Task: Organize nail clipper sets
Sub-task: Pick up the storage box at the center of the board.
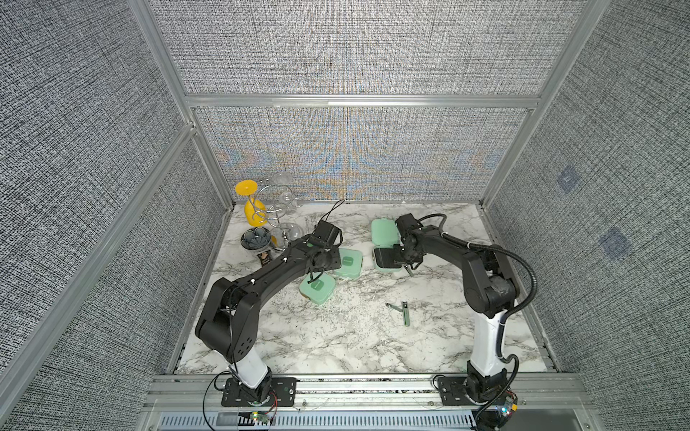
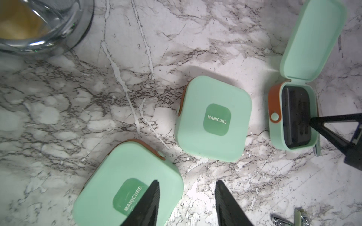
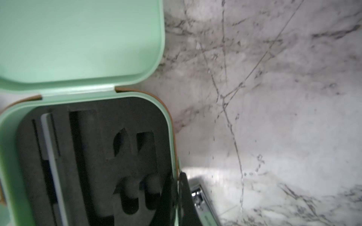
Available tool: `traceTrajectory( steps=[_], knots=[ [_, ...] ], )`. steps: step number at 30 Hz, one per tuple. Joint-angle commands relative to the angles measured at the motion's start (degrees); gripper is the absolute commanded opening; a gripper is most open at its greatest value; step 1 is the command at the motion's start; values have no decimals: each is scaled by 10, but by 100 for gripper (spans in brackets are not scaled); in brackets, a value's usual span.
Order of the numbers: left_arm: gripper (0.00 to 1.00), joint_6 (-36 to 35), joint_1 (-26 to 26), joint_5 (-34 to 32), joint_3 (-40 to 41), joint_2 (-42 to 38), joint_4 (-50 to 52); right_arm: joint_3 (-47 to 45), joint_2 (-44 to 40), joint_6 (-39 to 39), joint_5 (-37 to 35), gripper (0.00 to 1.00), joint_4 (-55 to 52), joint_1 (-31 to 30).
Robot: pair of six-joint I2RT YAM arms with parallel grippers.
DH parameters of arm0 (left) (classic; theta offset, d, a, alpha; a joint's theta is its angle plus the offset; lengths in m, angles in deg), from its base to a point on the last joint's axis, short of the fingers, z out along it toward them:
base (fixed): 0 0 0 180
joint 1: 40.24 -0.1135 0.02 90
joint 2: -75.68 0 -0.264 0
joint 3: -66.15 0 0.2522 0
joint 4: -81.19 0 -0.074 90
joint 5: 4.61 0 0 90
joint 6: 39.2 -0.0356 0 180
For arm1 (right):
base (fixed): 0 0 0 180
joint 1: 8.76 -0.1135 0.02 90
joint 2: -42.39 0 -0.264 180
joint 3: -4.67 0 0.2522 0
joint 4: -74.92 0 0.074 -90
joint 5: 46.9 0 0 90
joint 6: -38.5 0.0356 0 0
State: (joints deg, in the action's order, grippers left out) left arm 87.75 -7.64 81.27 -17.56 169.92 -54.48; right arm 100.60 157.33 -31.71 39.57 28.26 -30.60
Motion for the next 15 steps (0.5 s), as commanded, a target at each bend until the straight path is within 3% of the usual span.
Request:
traceTrajectory(
  steps=[1,9,15],
  knots=[
    [48,-11,-6,-20,-1,-22,27,-30,-38,-19,16,0,26,-7],
    [49,-16,-22,-35,24,-107,69,-129,-157,-39,13,0,65,-48],
    [49,-10,-31,-36,57,-169,94,-186,-210,-81,2,0,101,-126]
  ],
)
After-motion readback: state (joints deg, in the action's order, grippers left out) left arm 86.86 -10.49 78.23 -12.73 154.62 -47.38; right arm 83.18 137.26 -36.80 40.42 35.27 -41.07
